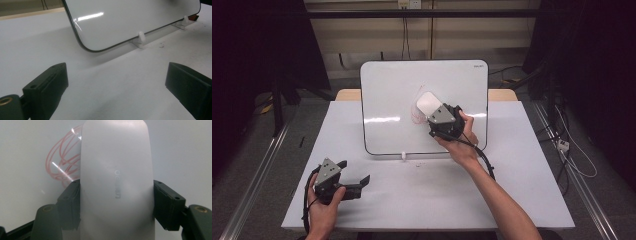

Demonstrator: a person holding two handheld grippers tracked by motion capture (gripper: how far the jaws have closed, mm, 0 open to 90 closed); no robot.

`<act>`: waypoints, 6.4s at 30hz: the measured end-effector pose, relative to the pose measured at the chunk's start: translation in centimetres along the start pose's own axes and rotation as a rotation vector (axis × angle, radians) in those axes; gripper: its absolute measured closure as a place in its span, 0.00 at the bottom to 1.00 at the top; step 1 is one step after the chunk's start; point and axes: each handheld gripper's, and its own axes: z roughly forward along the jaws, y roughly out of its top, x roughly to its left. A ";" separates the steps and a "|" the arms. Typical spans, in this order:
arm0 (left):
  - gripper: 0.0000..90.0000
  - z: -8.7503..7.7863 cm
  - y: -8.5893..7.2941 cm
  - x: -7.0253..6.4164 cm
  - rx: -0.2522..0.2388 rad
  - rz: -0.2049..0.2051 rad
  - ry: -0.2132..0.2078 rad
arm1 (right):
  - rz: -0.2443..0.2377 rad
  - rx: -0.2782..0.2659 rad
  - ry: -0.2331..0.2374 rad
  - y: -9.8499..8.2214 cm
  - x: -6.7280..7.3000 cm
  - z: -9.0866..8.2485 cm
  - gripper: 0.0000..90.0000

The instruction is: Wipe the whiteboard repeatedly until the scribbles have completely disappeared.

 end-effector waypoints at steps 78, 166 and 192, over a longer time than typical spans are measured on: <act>0.05 0.1 0.0 0.1 0.007 0.011 0.001 | -0.013 -0.032 -0.018 2.3 -0.4 1.1 0.35; 0.05 -0.2 -0.1 0.2 0.011 -0.001 0.012 | 0.015 -0.040 -0.036 2.5 1.4 1.4 0.35; 0.05 -0.3 -0.1 0.0 -0.003 0.002 0.013 | -0.035 -0.047 -0.021 3.1 3.5 1.7 0.35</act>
